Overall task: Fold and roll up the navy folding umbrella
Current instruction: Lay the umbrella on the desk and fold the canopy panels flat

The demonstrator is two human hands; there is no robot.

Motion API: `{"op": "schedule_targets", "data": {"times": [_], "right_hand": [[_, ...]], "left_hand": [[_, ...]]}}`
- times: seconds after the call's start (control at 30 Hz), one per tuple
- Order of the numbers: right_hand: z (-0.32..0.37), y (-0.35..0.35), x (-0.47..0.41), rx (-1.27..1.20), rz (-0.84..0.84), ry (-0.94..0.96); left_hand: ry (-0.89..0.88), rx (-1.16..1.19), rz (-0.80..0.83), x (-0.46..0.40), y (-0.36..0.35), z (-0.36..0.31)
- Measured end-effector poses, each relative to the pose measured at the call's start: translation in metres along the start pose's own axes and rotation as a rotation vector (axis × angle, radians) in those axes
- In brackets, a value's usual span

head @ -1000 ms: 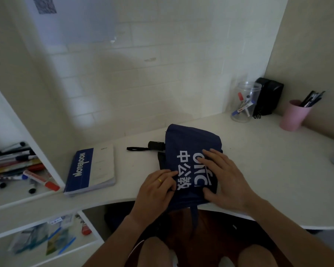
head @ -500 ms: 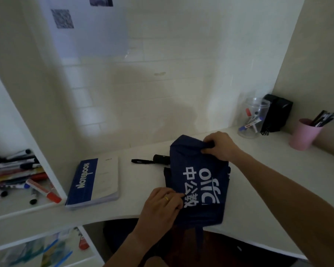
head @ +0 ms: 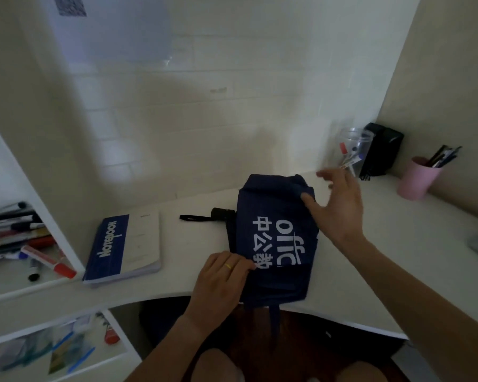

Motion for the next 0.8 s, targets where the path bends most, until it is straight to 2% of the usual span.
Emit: {"op": "schedule_targets", "data": {"times": [0.03,0.1,0.17,0.3,0.4,0.47,0.57,0.63,0.7,0.8], "right_hand": [[-0.007,0.002,0.02,-0.068,-0.011,-0.057],[-0.022,-0.012,0.056,-0.15,0.092,-0.185],[-0.043,-0.028,0.077,-0.277,0.181,-0.391],[-0.064,-0.036,0.082,-0.475,0.152,-0.622],[-0.066,-0.044,0.09,-0.684,0.168,-0.72],[-0.066,-0.047,0.095,-0.72,0.21,-0.719],[-0.067,-0.05,0.102,-0.725,0.284,-0.7],[-0.07,-0.051,0.104,-0.719,0.328,-0.671],[-0.076,-0.052,0.106,-0.734,0.344,-0.657],[-0.077,-0.052,0.104,-0.782,0.351,-0.634]], "left_hand": [[-0.004,-0.003,0.001,0.001,0.0,-0.001],[-0.021,-0.007,0.013,0.002,-0.001,-0.003],[-0.026,0.011,0.036,0.001,-0.001,-0.004],[0.075,0.139,0.097,-0.002,-0.003,0.005],[0.335,0.358,0.153,0.001,-0.004,0.021],[0.536,0.528,0.139,0.0,-0.005,0.036],[0.974,0.83,0.11,-0.006,-0.015,0.059],[1.203,0.931,0.131,-0.009,-0.024,0.068],[1.325,0.945,0.156,-0.011,-0.029,0.073],[1.403,0.979,0.15,-0.018,-0.032,0.071]]}}
Point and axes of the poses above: each hand's wrist, its own x-axis away from the middle knuckle, its own y-axis out of the back of the hand, z = x × y, the point moved 9 cm from there along -x, towards the middle knuckle, and after that the axes turned 4 degrees about -y, right-handed, at the moved point
